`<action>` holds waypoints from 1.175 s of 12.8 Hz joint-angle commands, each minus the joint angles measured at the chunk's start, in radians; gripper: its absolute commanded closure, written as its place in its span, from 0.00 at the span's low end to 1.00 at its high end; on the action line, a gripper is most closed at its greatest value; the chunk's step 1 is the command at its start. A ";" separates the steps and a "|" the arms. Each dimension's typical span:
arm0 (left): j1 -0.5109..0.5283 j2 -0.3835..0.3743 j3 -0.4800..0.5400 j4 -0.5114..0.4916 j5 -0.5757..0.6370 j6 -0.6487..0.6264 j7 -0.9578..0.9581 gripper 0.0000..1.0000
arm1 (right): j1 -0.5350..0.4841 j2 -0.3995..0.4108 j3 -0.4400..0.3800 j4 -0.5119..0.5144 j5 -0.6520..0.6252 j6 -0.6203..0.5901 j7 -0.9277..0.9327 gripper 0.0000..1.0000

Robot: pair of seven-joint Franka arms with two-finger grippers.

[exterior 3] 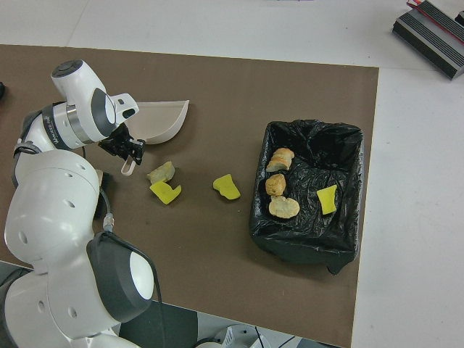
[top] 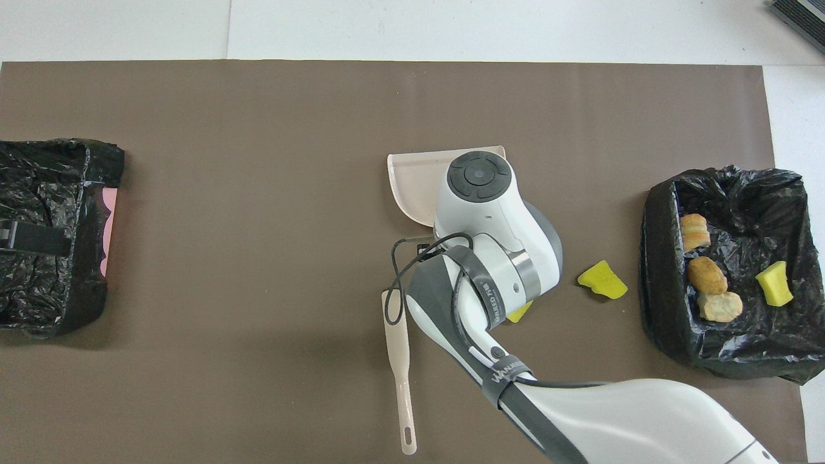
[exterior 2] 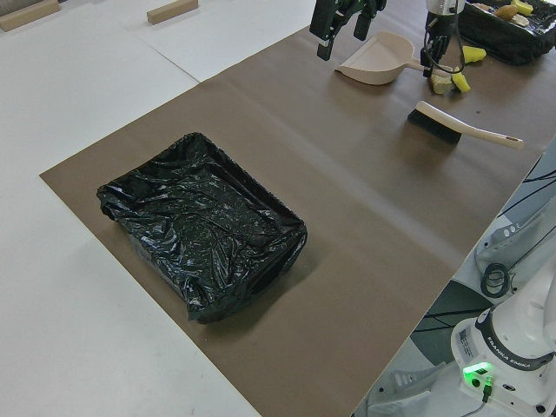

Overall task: Sweep and dump trash in bin
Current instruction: 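Return the dustpan to the table center with the right gripper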

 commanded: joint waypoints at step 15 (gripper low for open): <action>0.000 -0.022 -0.003 -0.033 0.014 0.001 0.008 0.00 | 0.077 -0.158 0.069 -0.110 0.087 -0.010 0.097 0.00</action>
